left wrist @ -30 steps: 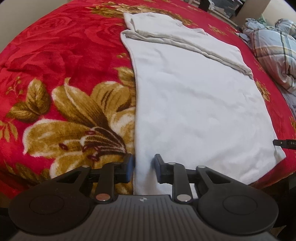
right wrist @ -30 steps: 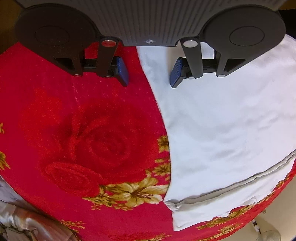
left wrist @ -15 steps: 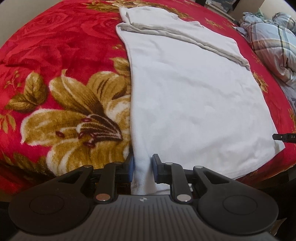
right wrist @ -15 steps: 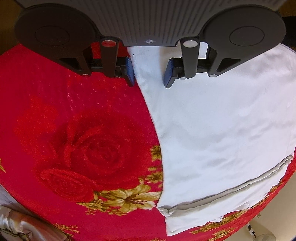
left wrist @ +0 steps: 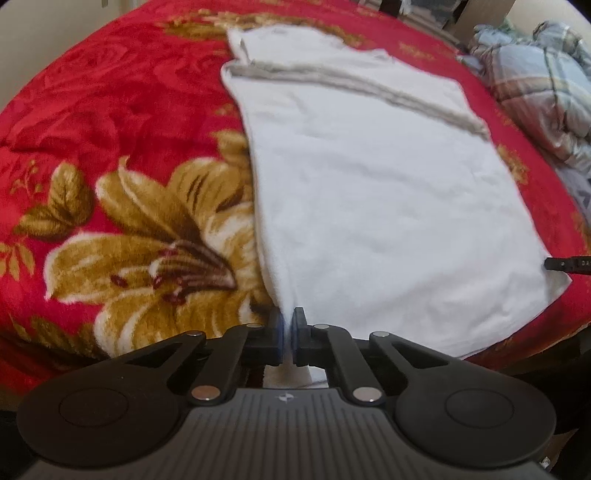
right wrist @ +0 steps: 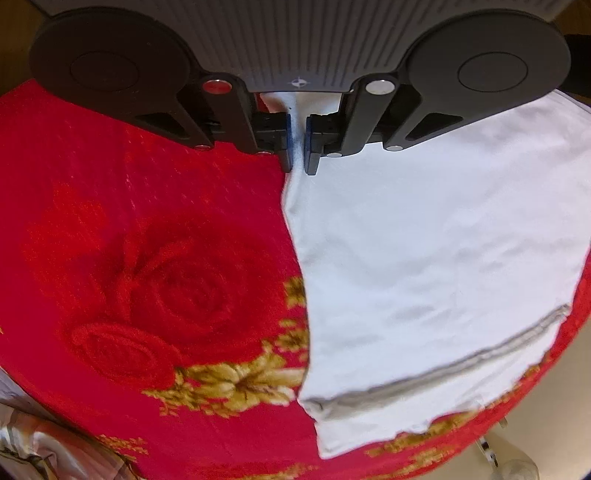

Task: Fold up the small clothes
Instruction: 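Grasp the shirt hem with both tools and lift it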

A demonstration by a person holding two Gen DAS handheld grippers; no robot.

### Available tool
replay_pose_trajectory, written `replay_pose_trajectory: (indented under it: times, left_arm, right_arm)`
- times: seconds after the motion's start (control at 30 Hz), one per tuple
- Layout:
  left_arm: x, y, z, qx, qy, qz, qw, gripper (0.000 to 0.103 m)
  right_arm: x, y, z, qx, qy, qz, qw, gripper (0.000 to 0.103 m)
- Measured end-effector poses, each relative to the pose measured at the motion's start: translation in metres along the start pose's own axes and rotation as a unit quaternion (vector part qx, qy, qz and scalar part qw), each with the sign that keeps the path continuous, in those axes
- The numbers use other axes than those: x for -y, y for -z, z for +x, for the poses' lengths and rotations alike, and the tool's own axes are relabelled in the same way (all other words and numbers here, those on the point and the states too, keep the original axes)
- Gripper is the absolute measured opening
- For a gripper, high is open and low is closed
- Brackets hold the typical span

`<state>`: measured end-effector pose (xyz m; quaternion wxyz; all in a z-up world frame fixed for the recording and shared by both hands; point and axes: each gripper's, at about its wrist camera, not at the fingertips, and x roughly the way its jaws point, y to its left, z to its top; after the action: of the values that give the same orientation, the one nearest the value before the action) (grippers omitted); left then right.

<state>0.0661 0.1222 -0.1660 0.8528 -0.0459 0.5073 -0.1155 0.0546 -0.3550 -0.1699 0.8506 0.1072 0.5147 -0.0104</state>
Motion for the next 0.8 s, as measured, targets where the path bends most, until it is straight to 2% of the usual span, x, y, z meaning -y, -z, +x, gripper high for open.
replay_pose_trajectory:
  times: [0.17, 0.33, 0.43, 0.57, 0.63, 0.7, 0.73, 0.8]
  left_arm:
    - [0.003, -0.013, -0.044, 0.079, 0.039, 0.003, 0.9961, 0.004]
    - [-0.007, -0.027, -0.102, 0.148, 0.072, -0.005, 0.9863, 0.003]
    - [-0.017, -0.028, -0.141, 0.179, 0.083, -0.004, 0.9804, 0.003]
    - [-0.035, -0.020, -0.198, 0.208, 0.125, -0.027, 0.9698, 0.003]
    - [-0.040, -0.018, -0.220, 0.217, 0.132, -0.032, 0.9666, 0.003]
    - [-0.047, -0.023, -0.224, 0.208, 0.126, -0.045, 0.9688, 0.003]
    - [-0.050, -0.028, -0.222, 0.202, 0.122, -0.052, 0.9704, 0.003]
    - [-0.057, -0.051, -0.204, 0.199, 0.117, -0.053, 0.9716, 0.001]
  right_arm:
    - [0.000, -0.015, -0.039, 0.073, -0.067, 0.014, 0.995, 0.005]
    - [0.006, -0.027, -0.098, 0.152, -0.142, 0.041, 0.977, 0.004]
    - [0.010, -0.028, -0.135, 0.192, -0.160, 0.039, 0.968, 0.004]
    - [0.018, -0.013, -0.187, 0.232, -0.198, 0.045, 0.951, 0.004]
    - [0.020, -0.005, -0.208, 0.246, -0.211, 0.045, 0.945, 0.004]
    - [0.021, -0.002, -0.220, 0.252, -0.218, 0.048, 0.942, 0.004]
    - [0.020, -0.004, -0.221, 0.253, -0.217, 0.051, 0.941, 0.000]
    - [0.022, -0.023, -0.210, 0.247, -0.217, 0.057, 0.943, 0.000]
